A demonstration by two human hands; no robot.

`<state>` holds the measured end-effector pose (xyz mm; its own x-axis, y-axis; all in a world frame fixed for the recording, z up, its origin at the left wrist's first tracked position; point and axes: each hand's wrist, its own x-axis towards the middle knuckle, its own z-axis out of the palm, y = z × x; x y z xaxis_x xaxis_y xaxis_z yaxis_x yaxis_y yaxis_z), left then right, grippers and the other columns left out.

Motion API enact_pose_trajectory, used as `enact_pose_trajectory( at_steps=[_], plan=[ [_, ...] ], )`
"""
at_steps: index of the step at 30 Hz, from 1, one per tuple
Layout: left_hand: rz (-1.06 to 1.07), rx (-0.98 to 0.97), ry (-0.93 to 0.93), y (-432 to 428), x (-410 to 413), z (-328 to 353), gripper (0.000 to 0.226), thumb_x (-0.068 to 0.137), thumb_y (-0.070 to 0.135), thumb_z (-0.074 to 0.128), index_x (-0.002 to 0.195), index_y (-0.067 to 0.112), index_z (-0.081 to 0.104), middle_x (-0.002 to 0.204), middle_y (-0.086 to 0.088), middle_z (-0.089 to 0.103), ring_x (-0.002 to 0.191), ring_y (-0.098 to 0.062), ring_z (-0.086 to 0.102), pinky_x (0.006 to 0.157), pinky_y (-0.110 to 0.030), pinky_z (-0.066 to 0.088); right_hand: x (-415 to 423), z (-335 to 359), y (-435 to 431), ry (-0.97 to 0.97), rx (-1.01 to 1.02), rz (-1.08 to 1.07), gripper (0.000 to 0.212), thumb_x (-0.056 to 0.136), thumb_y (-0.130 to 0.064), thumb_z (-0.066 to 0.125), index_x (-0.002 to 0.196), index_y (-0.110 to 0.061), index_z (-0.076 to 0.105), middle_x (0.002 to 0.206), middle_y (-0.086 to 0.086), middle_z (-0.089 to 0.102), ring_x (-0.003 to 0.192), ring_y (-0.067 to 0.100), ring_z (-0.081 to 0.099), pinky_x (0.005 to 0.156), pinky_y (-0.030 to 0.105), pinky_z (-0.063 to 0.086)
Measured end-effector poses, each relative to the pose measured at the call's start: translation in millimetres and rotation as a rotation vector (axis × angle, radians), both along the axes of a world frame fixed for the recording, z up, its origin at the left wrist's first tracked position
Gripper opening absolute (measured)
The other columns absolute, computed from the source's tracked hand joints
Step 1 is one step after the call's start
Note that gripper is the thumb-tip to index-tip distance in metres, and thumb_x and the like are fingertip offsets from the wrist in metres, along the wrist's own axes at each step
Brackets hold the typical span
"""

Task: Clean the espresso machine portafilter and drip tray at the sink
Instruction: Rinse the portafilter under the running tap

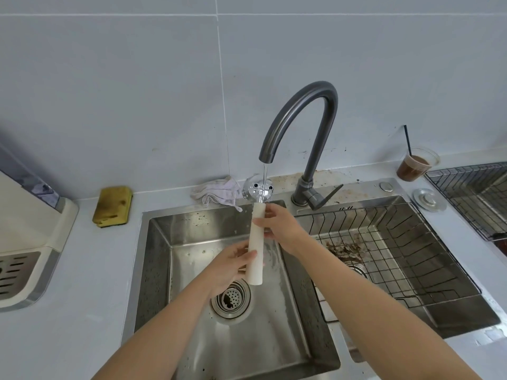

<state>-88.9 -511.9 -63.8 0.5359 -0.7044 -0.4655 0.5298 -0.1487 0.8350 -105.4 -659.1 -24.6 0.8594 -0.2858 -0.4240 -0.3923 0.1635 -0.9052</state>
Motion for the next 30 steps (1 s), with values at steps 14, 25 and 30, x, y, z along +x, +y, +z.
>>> enact_pose_trajectory(
  at_steps=[14, 25, 30],
  plan=[
    [0.013, -0.169, 0.154, -30, 44, 23, 0.018, 0.096, 0.012, 0.041, 0.109, 0.012, 0.054, 0.097, -0.010, 0.066, 0.083, -0.017, 0.069, 0.082, -0.034, 0.054, 38, 32, -23, -0.098, 0.068, -0.042, 0.021, 0.088, -0.001, 0.056, 0.106, -0.012, 0.049, 0.106, 0.013, 0.057, 0.084, 0.021, 0.059, 0.079, 0.035, 0.053],
    [0.056, -0.258, 0.180, -55, 64, 40, 0.017, 0.096, 0.020, 0.040, 0.102, 0.012, 0.053, 0.097, -0.013, 0.065, 0.080, -0.019, 0.070, 0.068, -0.032, 0.059, 54, 53, -45, -0.217, 0.103, -0.015, 0.025, 0.092, 0.005, 0.044, 0.092, -0.018, 0.056, 0.091, 0.004, 0.060, 0.082, 0.017, 0.060, 0.083, 0.032, 0.050],
    [0.037, -0.249, 0.146, -62, 73, 51, 0.027, 0.099, 0.026, 0.033, 0.111, 0.010, 0.051, 0.092, -0.010, 0.067, 0.085, -0.020, 0.068, 0.067, -0.029, 0.056, 61, 63, -49, -0.292, 0.134, 0.015, 0.027, 0.093, 0.006, 0.042, 0.090, -0.016, 0.058, 0.088, 0.006, 0.060, 0.085, 0.022, 0.056, 0.082, 0.034, 0.047]
  ],
)
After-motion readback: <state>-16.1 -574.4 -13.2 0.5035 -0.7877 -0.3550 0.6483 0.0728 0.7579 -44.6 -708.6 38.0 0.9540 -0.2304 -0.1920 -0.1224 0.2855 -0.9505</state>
